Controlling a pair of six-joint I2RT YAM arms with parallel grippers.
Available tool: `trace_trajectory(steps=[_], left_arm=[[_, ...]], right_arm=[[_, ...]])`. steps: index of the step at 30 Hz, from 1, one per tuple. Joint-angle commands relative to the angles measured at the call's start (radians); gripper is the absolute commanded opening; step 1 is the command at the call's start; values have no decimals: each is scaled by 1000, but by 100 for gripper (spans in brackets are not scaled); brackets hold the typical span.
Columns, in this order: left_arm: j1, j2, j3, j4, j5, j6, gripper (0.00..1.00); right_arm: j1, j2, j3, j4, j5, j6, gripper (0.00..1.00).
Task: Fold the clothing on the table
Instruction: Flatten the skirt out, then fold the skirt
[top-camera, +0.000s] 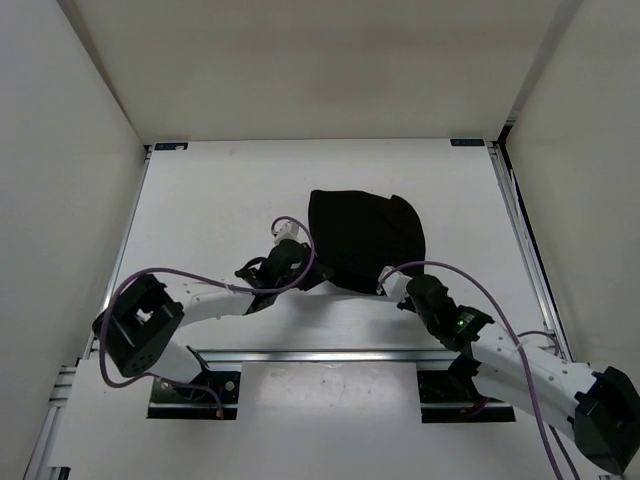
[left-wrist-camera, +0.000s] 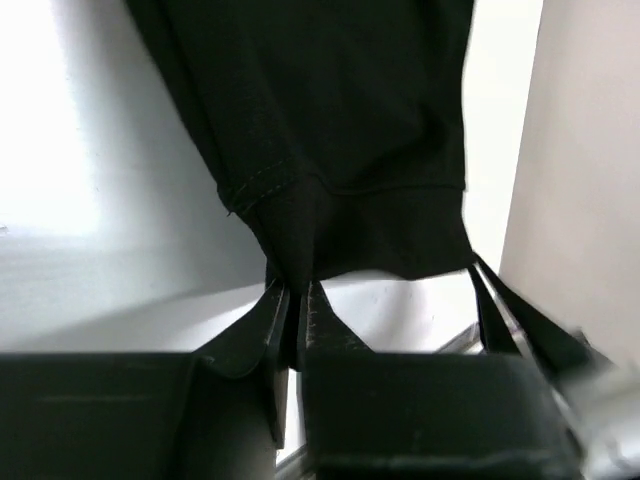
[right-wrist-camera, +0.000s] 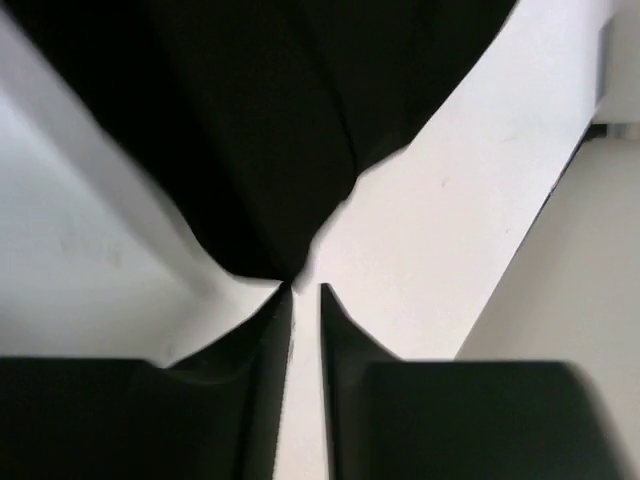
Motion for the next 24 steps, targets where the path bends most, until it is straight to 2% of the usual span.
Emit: trace_trajectory(steps=[1,3,4,5,6,7,11,12,13,17,19,21,22,24], left_arm=[[-28,-78,-24,-68,13,56,25],[-44,-121,-41,-71,27,57,45],[-50,-141,-48,-81,27,59,51],[-54,-159,-55,-91,21,63,69],[-67,-188,-64,-110,10,65,79],[-71,-225,-70,-134,-10,72,98],[-35,-325,-136,-191,-29,83,99],[-19,-365,-153,-199,-10,83,99],[10,-383,-182,-196,10,89,99],[76,-419,-211,-197,66,134,99],[84,-382,-155,-229,100,266,98],[48,-272,24,-425,73,378,98],[39,-250,68,-452,73,438,98],[35,-190,181,-516,73,505,98]], right_arm=[[-56,-38,11,-285,-62,-18,25],[-114,-67,40,-337,-104,20,32],[-139,-70,52,-350,-109,37,34],[-150,-84,77,-385,-156,78,35],[-170,-95,107,-399,-202,115,36],[-185,-109,121,-414,-233,127,40],[-249,-145,221,-483,-399,233,54],[-283,-147,233,-470,-373,258,66],[-305,-141,245,-469,-379,275,70],[-329,-132,281,-459,-326,327,72],[-326,-107,313,-456,-352,345,72],[-282,-66,348,-442,-282,396,70],[-288,-35,382,-451,-298,434,68],[-314,12,449,-488,-432,491,69]])
